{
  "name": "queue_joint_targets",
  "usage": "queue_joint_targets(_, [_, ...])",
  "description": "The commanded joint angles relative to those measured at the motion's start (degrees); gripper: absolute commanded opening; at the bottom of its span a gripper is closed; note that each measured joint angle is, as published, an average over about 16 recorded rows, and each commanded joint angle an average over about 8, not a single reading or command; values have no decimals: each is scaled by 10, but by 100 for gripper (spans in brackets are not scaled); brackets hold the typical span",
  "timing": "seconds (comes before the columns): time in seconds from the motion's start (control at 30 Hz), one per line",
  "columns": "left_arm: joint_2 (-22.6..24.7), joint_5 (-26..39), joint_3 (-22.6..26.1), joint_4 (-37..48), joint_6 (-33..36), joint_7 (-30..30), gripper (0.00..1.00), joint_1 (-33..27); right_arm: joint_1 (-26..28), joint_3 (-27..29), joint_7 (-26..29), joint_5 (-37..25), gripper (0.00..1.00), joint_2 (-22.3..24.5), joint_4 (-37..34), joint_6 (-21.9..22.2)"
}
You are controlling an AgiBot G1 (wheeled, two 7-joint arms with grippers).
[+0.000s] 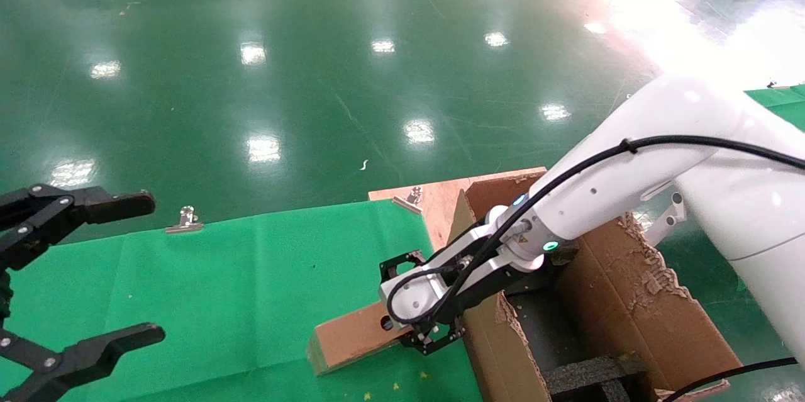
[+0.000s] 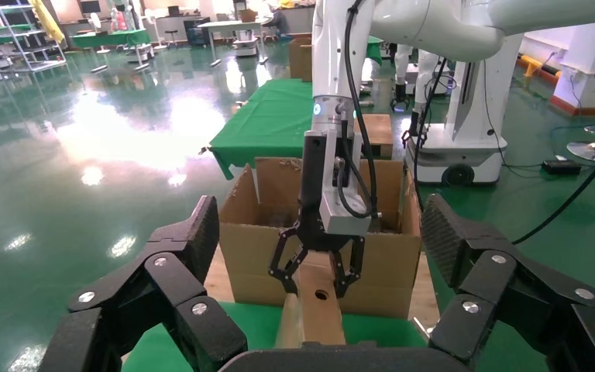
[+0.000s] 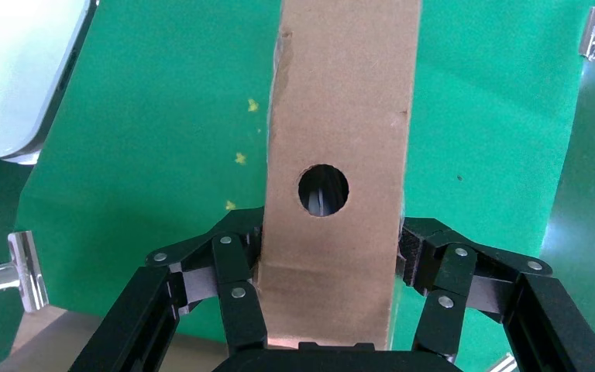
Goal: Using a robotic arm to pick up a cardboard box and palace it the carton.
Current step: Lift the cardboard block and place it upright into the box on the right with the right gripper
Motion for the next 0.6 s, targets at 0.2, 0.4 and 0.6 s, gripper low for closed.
queue_joint_targets(0.2, [0, 0, 0, 0, 0, 0, 100, 0, 55, 1, -14, 20, 0, 11, -32, -13])
queue_joint_targets(0.4, [0, 0, 0, 0, 0, 0, 100, 0, 147, -19, -41, 47, 0, 27, -84, -21])
queue_joint_targets(0.6, [0, 0, 0, 0, 0, 0, 100, 0, 234, -69, -70, 86, 0, 38, -131, -25])
